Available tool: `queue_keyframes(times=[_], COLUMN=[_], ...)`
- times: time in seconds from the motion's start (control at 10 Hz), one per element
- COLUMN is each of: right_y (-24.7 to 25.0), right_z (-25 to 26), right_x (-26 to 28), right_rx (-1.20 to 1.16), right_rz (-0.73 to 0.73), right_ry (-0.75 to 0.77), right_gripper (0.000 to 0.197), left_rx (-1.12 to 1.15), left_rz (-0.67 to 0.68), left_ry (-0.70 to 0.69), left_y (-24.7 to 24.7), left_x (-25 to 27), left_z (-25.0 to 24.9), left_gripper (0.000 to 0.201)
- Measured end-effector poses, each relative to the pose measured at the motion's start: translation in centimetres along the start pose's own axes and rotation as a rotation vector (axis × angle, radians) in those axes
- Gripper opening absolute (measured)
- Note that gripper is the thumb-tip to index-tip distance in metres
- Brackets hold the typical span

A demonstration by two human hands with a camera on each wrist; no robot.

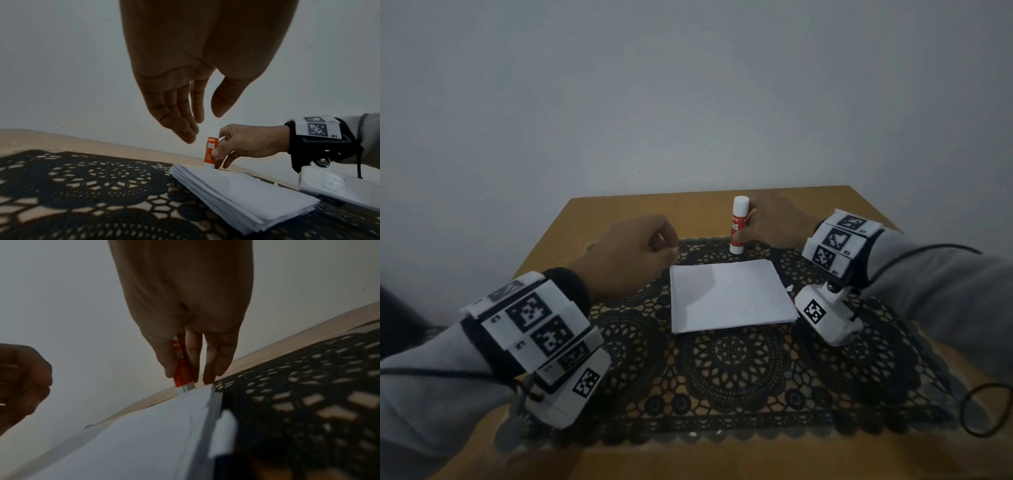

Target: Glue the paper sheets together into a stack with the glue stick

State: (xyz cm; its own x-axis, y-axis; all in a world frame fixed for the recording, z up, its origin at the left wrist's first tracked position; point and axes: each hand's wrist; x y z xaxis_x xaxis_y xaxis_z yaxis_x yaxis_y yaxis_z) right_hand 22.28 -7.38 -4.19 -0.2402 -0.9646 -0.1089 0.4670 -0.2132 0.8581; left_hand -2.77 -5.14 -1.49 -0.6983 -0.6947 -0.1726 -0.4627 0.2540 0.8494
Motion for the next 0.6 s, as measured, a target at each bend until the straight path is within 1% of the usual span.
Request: queue_keyframes(times=[0.2,0.3,0.5,0.6], right_y=[-0.5,-0.5,0.2,0.9], right_z=[-0.1,0.0,0.0,-0.5], right_x=[0.1,0.3,0.7,1.3], right_rx=[0.062,0.043,0.003,-0.014], right_rz=[0.026,0.019,0.038,0.039], right_ry=[0.002,-0.014,-0.041,-0.124], right_gripper=[0.026,0.030,0.042,0.051], left_rx=[0.014,-0.029,-0.071,-0.072], left_rz=[0.010,0.029,0.077,0.113], left_ry=[-0.005,-0.014,0.012,0.048], left_y=[-0.2,-0.2,-0.2,-0.1], left_x=[0.7,1.1,1.8,2.3], left_z=[-0.2,-0.1,0.2,-0.1], left_gripper=[0.004,0.007,0.012,0.014])
Point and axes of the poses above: each hand's wrist, its own x-axis away from the middle knuckle, its own y-axis out of the back of the hand, z = x × y, and after that the axes turned 1 degree about z, right-handed
